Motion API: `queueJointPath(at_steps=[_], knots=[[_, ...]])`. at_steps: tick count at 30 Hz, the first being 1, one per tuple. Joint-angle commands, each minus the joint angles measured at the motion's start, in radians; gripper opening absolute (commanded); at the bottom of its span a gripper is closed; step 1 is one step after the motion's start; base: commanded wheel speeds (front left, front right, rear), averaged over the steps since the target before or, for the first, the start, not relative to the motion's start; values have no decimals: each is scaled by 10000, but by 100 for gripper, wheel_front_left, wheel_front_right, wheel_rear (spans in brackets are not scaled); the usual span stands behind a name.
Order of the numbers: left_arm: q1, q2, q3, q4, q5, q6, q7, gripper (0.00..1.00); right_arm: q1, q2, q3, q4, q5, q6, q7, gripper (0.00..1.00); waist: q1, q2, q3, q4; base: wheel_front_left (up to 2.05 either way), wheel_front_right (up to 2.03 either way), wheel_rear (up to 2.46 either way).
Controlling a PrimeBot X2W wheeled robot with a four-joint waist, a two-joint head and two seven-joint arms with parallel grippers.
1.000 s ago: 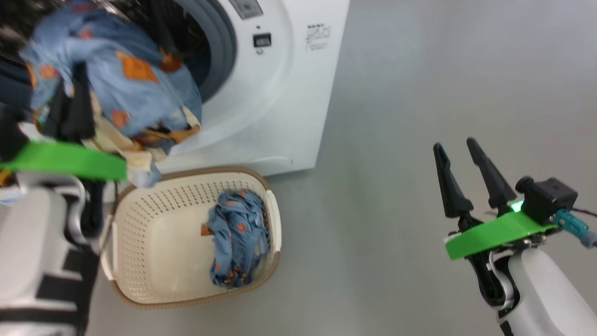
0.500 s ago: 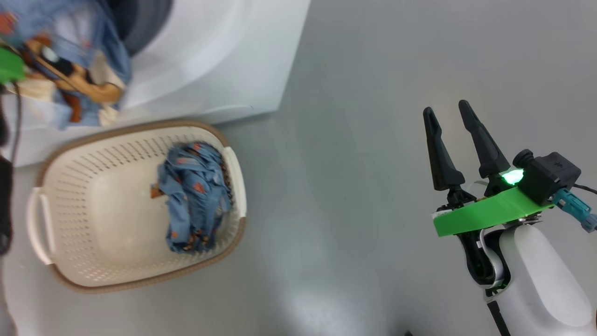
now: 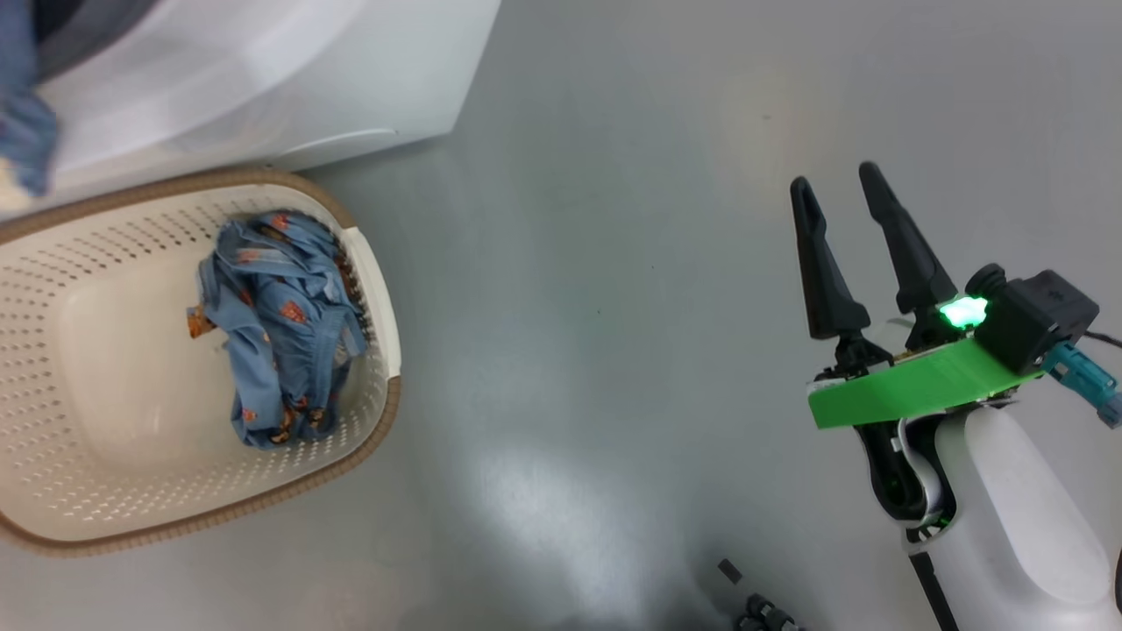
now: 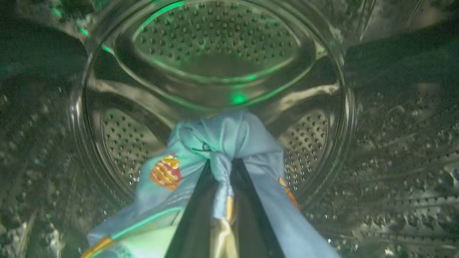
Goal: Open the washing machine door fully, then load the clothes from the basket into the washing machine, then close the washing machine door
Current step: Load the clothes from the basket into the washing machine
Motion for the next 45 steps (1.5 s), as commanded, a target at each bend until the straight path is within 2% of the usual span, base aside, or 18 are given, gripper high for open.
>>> queueJointPath(at_steps=[1,3,4,5,12,20,31,45], knots=[[-162,427,326,-638,300,73,-59,0,37,-9,113,-274,-107,58,-80,100,0,0,200,-116,0,0,0],[20,214,818,-1179,629,37,-59,1,21,13,97,-293,-112,58,-80,100,0,0,252,-113,0,0,0],[141,85,975,-1118,735,-3,-59,93,28,21,79,-283,-121,58,-80,100,0,0,243,-92,0,0,0],[288,-24,1015,-826,839,-55,-60,100,45,29,70,-259,-128,58,-80,100,0,0,219,-66,0,0,0],[520,-505,803,1423,1222,-437,-60,100,-18,69,167,-110,-140,58,-80,100,0,0,-32,153,0,0,0],[970,-753,725,2153,1347,-647,-60,100,-69,91,230,116,-69,58,-80,100,0,0,-735,352,0,0,0],[2769,-1250,688,1358,1347,-782,-60,100,24,-12,201,438,156,58,-80,100,0,0,-2170,807,0,0,0],[6176,-1770,519,-768,1198,-803,-60,100,561,-264,89,792,320,58,-80,100,0,0,-3924,1341,0,0,0]])
